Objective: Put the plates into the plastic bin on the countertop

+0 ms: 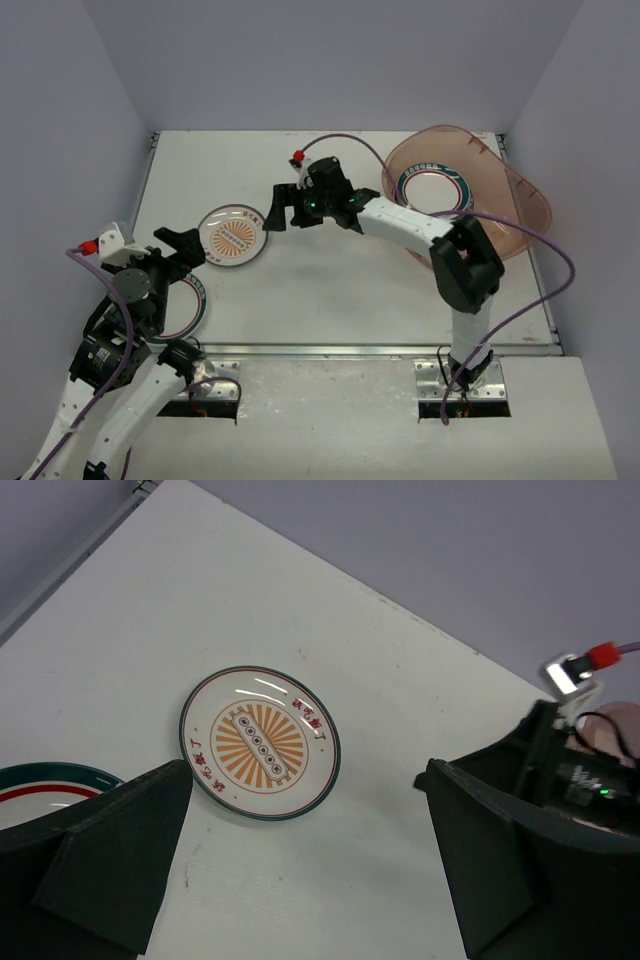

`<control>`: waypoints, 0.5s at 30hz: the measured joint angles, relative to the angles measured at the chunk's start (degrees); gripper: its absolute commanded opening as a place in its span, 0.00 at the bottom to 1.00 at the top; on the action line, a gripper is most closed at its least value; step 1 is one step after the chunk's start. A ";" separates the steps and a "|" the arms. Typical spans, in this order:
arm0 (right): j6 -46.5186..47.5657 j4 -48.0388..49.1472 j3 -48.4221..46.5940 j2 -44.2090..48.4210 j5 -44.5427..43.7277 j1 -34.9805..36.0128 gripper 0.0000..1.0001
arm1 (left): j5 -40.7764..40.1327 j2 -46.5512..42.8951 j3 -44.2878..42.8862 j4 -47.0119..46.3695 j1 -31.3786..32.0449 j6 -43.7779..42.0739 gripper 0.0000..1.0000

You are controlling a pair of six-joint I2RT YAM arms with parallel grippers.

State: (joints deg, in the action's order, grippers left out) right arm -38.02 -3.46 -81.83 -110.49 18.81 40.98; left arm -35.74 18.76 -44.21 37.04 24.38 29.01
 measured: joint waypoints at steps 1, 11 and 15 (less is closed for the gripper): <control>-0.47 -0.06 -0.55 -3.25 0.04 0.19 0.99 | -0.18 -0.05 0.00 0.13 0.00 0.01 1.00; -6.97 3.39 -6.91 -19.24 -1.03 0.85 0.91 | -0.61 -0.55 0.00 0.56 0.00 0.01 1.00; -10.75 5.17 -11.48 -23.37 -0.87 0.80 0.74 | -0.66 -1.14 0.00 0.57 0.00 0.01 1.00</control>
State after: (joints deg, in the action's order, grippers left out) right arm -48.76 1.72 -93.31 -133.86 17.94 41.78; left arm -36.40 17.62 -44.21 37.60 24.38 29.02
